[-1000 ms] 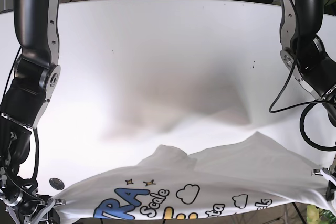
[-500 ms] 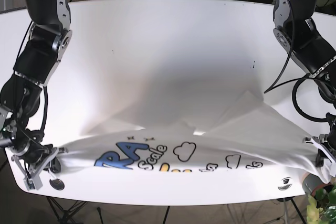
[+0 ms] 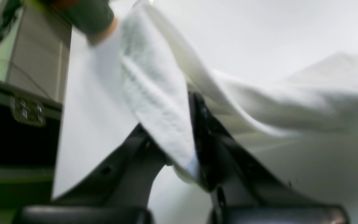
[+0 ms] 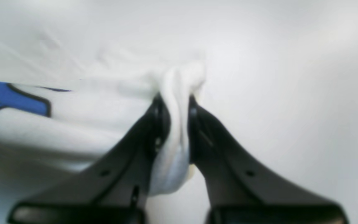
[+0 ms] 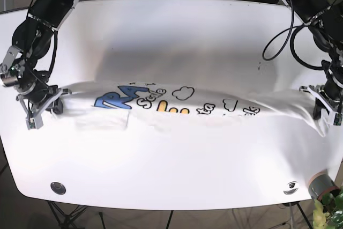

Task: Fold the T-shirt properly
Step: 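Lift the T-shirt with both grippers, flip it and lay it flat, then lift the T-shirt again with both grippers and swing it down flat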

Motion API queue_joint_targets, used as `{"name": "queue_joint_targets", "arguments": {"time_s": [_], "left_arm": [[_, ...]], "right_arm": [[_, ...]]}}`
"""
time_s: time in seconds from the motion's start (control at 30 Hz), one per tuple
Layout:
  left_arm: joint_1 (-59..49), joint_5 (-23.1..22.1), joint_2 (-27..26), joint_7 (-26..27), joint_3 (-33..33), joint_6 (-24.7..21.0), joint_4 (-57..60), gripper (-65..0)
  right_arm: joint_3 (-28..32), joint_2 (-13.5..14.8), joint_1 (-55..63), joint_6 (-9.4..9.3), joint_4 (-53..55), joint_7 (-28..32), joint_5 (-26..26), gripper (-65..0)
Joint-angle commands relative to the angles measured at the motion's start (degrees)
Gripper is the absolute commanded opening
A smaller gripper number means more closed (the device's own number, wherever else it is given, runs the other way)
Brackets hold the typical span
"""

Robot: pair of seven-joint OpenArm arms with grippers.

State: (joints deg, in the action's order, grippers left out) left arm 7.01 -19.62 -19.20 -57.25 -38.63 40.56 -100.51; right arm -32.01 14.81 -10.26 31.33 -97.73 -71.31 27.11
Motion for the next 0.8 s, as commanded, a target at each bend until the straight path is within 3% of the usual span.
{"name": "queue_joint_targets", "arguments": {"time_s": [0.0, 0.4, 0.77], "left_arm": [[-1.69, 0.14, 0.17, 1.21, -1.85, -0.56, -2.39, -65.0], [-15.49, -0.03, 2.72, 1.56, -5.98, -0.56, -3.18, -65.0], [-9.33, 0.32, 3.68, 1.65, -4.23, -0.56, -3.71, -65.0]], "right_arm": [[-0.21, 0.97, 0.72, -0.25, -2.00, 1.29, 1.50, -62.9], [-2.85, -1.05, 12.59, 0.10, -5.87, 1.29, 2.56, -62.9], [-2.50, -1.14, 12.15, -0.52, -5.70, 1.46, 1.85, -62.9]]}}
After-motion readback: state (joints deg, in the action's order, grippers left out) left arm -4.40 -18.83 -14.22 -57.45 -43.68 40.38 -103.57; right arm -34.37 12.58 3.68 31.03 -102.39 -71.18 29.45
